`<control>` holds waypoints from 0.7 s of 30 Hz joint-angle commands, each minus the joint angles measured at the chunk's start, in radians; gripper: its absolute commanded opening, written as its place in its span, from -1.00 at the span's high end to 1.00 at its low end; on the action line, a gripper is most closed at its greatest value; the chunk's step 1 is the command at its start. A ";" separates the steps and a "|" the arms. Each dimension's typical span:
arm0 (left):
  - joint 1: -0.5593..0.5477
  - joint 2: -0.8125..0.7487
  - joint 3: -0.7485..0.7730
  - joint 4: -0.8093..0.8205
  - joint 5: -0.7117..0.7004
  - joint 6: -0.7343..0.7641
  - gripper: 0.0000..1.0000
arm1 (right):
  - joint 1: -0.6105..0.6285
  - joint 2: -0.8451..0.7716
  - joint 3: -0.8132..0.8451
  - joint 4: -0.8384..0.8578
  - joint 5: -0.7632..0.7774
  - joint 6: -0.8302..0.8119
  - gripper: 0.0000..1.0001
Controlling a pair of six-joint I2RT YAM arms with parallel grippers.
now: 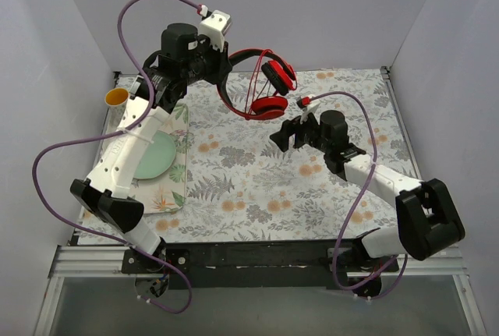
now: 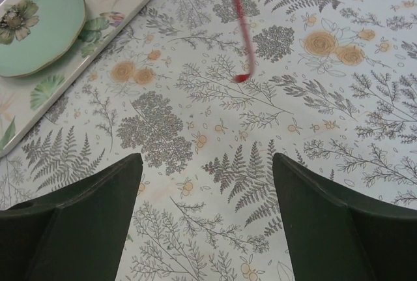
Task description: Wrap the headphones
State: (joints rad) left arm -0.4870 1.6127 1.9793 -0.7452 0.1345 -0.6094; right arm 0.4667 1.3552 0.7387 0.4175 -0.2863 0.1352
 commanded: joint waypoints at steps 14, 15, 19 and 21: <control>-0.013 -0.046 0.104 0.007 0.002 -0.020 1.00 | 0.075 0.124 0.039 0.245 -0.063 0.115 -0.69; -0.013 -0.050 0.105 0.007 0.001 -0.016 1.00 | 0.073 0.114 0.037 0.248 -0.063 0.115 -0.69; -0.013 -0.051 0.105 0.013 0.002 -0.009 1.00 | 0.075 0.125 0.071 0.221 -0.042 0.101 -0.69; -0.013 -0.053 0.107 0.017 0.005 -0.010 1.00 | 0.073 0.142 0.105 0.190 -0.015 0.099 -0.68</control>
State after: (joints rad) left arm -0.4950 1.6131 2.0365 -0.7620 0.1307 -0.6067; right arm 0.5434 1.5024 0.7826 0.5930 -0.3389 0.2398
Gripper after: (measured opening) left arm 0.095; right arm 0.848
